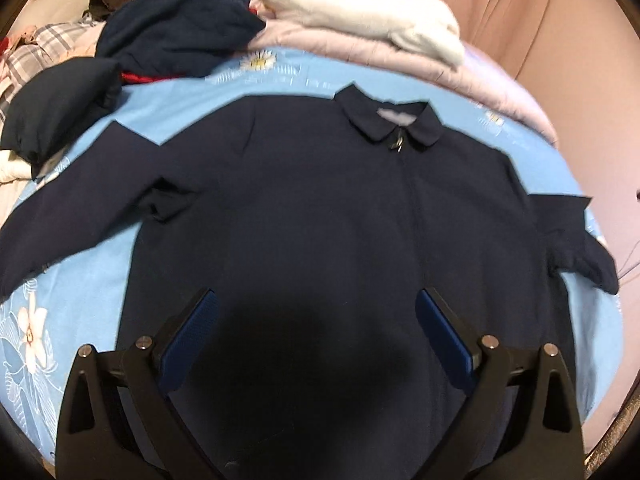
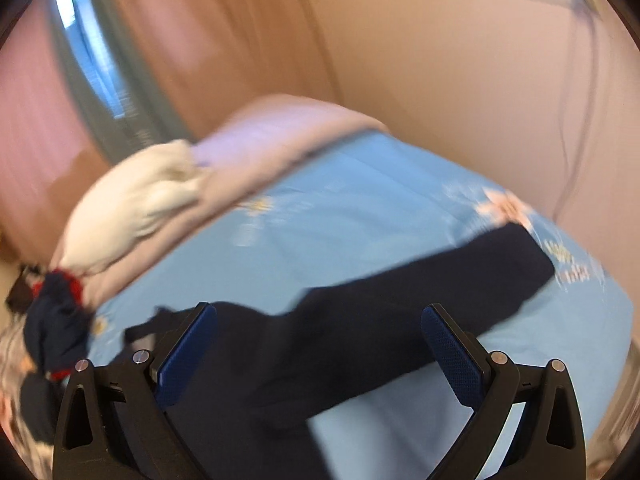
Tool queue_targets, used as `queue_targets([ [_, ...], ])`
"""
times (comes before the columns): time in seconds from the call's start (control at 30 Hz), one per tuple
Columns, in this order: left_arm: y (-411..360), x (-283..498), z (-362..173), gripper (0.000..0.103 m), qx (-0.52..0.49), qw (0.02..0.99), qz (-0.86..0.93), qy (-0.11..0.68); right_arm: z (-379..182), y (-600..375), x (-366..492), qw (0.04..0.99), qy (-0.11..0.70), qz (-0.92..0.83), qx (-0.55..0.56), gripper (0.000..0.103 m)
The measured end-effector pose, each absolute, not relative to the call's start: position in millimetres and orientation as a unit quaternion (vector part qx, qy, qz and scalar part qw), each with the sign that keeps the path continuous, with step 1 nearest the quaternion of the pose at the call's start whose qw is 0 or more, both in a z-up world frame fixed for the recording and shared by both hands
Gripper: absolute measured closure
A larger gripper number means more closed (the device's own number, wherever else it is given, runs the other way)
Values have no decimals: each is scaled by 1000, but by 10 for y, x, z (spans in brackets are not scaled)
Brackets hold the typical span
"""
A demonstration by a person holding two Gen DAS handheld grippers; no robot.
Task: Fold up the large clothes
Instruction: 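Lower the right gripper onto the sleeve cuff nearest it and close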
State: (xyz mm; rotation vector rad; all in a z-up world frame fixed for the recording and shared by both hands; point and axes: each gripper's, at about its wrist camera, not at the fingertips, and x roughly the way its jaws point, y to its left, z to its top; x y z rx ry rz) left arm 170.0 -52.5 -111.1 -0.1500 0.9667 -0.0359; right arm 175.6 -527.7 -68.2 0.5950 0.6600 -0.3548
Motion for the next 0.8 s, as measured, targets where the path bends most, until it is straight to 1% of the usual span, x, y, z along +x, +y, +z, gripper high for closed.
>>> queue_targets([
  [0.03, -542, 1710, -1153, 6, -69, 882, -16, 467, -807, -5404, 1779, 880, 323, -180, 298, 6],
  [0.1, -560, 1707, -1236, 6, -64, 881, -16, 469, -1112, -5645, 1768, 859, 342, -203, 322, 9],
  [0.17, -575, 1712, -1331, 6, -58, 878, -17, 475, -1353, -5858, 1775, 841, 356, -222, 342, 17],
  [0.27, -558, 1741, -1465, 6, -57, 872, -12, 486, -1620, -6142, 1715, 821, 359, -259, 362, 20],
  [0.4, -534, 1778, -1573, 6, -57, 867, -5, 495, -1943, -6475, 1527, 783, 338, -292, 432, 20],
  [0.43, -530, 1782, -1590, 6, -59, 867, -4, 495, -2003, -6539, 1492, 776, 331, -294, 449, 22],
  [0.53, -485, 1801, -1660, 6, -73, 863, 3, 500, -2127, -6684, 1432, 764, 296, -278, 502, 29],
  [0.6, -465, 1811, -1697, 6, -80, 862, 6, 500, -2144, -6737, 1464, 766, 275, -263, 518, 35],
  [0.63, -456, 1815, -1710, 6, -84, 863, 7, 497, -2169, -6782, 1505, 767, 270, -255, 523, 46],
  [0.67, -439, 1810, -1715, 6, -88, 865, 9, 494, -2190, -6806, 1537, 765, 273, -252, 526, 63],
  [0.7, -429, 1805, -1717, 6, -91, 866, 11, 492, -2219, -6836, 1560, 759, 279, -260, 527, 74],
  [0.73, -414, 1804, -1718, 6, -94, 867, 13, 489, -2222, -6844, 1559, 755, 282, -267, 529, 91],
  [0.8, -398, 1816, -1737, 6, -94, 868, 18, 487, -2161, -6847, 1495, 756, 271, -263, 534, 97],
])
